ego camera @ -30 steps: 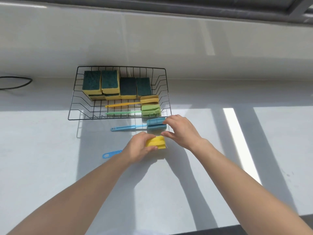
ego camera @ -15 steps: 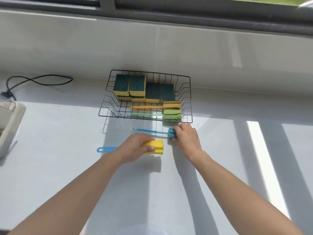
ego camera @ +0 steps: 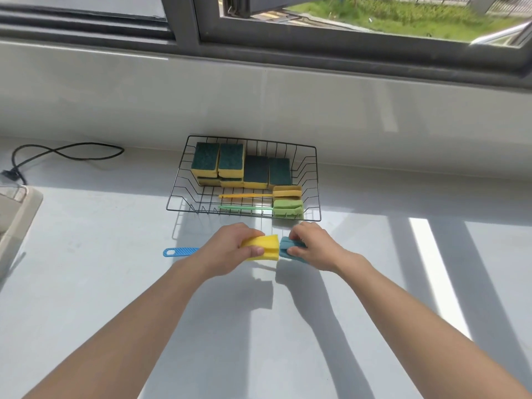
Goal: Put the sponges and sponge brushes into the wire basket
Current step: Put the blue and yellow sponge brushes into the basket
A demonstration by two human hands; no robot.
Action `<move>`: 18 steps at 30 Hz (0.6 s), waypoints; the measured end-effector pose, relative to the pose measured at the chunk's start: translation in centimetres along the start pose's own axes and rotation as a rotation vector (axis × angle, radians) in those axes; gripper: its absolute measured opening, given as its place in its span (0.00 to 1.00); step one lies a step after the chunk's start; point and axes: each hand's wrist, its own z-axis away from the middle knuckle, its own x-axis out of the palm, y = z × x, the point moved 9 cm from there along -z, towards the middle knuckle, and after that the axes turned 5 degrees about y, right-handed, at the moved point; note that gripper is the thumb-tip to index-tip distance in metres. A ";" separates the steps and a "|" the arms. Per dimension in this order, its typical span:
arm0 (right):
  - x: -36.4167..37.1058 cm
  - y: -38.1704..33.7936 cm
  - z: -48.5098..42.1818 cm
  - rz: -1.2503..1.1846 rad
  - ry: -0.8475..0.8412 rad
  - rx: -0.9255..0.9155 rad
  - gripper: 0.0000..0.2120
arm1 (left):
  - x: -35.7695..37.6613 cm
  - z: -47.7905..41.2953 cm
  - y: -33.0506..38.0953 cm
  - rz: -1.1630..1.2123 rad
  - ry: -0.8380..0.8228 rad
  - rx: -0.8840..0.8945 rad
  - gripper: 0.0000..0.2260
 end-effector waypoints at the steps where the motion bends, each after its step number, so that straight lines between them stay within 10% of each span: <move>1: -1.4 -0.4 -0.2 -0.026 0.009 -0.013 0.08 | -0.5 -0.1 0.6 0.009 0.017 0.017 0.19; 18: -8.3 0.1 -11.5 0.124 0.170 -0.015 0.11 | -3.9 -5.8 4.5 -0.103 0.078 0.148 0.20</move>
